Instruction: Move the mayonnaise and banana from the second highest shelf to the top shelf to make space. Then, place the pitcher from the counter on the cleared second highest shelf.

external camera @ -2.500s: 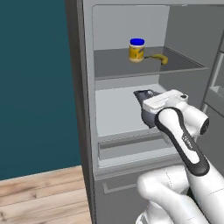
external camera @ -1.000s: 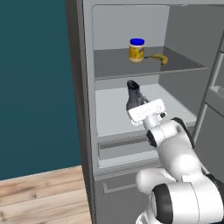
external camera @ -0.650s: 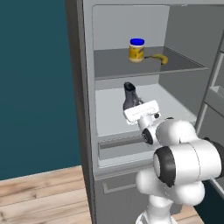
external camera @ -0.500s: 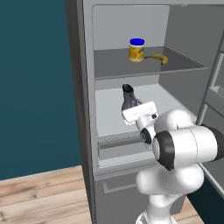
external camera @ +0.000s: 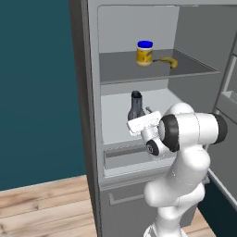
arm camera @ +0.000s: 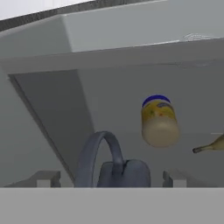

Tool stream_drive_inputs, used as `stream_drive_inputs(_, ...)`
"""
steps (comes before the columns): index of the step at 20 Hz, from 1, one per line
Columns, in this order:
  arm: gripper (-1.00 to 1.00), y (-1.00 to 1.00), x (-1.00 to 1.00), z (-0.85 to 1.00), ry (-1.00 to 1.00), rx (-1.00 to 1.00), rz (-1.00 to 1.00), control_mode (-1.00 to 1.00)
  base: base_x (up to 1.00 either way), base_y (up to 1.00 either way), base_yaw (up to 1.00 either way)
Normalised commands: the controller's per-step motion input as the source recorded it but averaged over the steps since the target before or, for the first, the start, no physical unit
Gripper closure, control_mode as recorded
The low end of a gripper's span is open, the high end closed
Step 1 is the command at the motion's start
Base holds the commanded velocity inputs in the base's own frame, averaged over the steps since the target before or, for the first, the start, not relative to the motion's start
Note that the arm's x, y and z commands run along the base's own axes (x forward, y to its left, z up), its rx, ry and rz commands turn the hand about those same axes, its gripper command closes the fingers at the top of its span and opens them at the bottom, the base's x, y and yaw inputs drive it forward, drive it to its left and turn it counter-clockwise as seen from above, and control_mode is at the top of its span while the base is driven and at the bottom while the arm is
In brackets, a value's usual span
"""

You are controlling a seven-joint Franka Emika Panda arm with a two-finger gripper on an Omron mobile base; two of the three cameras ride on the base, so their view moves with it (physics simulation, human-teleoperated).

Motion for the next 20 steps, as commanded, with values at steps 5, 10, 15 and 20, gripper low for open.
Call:
stream_drive_inputs(5,-1.00,0.00,-0.48,-0.13,-0.04,-0.03,0.01,-1.00,0.00,0.00,0.00)
stream_drive_inputs(10,-1.00,0.00,-0.81,0.06,-0.06,-0.04,0.03,-1.00,0.00,0.00,0.00)
stream_drive_inputs(15,-1.00,0.02,-0.87,0.88,-0.07,0.00,0.01,-1.00,0.00,0.00,0.00)
stream_drive_inputs(20,-1.00,0.11,-0.87,0.91,0.00,-0.05,0.00,-1.00,0.00,0.00,0.00)
